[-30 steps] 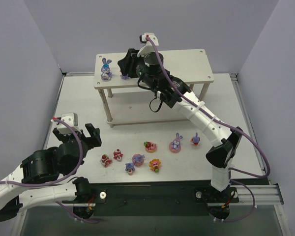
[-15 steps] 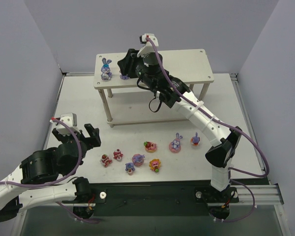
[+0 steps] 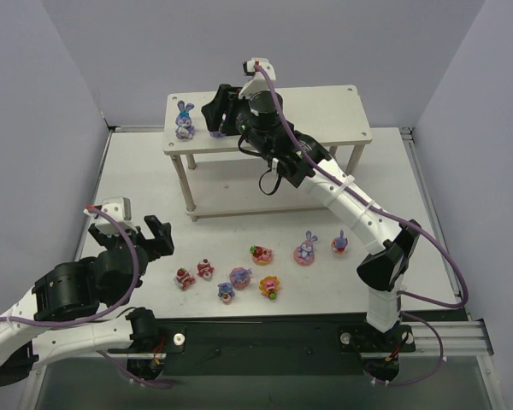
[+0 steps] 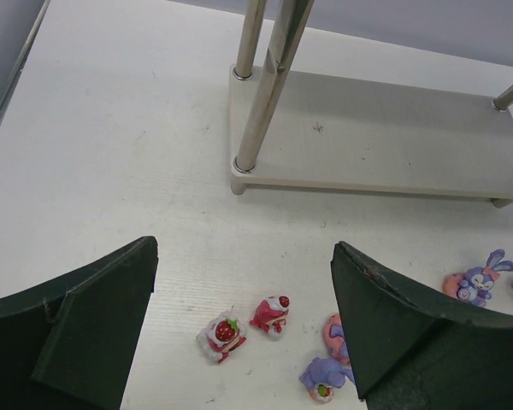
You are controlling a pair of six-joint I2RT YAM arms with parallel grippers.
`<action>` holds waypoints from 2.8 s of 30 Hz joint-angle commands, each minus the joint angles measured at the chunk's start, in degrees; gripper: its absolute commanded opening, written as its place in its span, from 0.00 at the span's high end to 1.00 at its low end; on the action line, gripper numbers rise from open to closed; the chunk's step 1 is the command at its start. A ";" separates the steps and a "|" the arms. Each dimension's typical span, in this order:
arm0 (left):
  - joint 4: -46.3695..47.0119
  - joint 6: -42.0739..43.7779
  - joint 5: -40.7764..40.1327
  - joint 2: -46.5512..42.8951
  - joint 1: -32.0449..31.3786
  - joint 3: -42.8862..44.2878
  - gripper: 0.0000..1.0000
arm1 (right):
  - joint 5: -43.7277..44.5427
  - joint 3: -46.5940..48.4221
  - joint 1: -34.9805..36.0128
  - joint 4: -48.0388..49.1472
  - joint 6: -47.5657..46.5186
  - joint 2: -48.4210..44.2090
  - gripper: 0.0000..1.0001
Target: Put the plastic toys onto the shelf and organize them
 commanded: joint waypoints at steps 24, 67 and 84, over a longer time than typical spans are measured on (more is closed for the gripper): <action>8.10 6.46 0.59 -1.04 0.20 -0.65 0.07 | -0.85 -2.16 -1.14 -15.80 -2.45 -16.28 0.18; 10.92 5.32 20.55 3.80 6.17 -0.65 0.07 | 28.83 -76.54 30.67 21.97 21.37 -18.85 0.42; 10.39 5.23 20.55 3.62 6.26 -0.82 0.07 | 29.27 -71.71 30.23 16.01 23.83 -13.66 0.53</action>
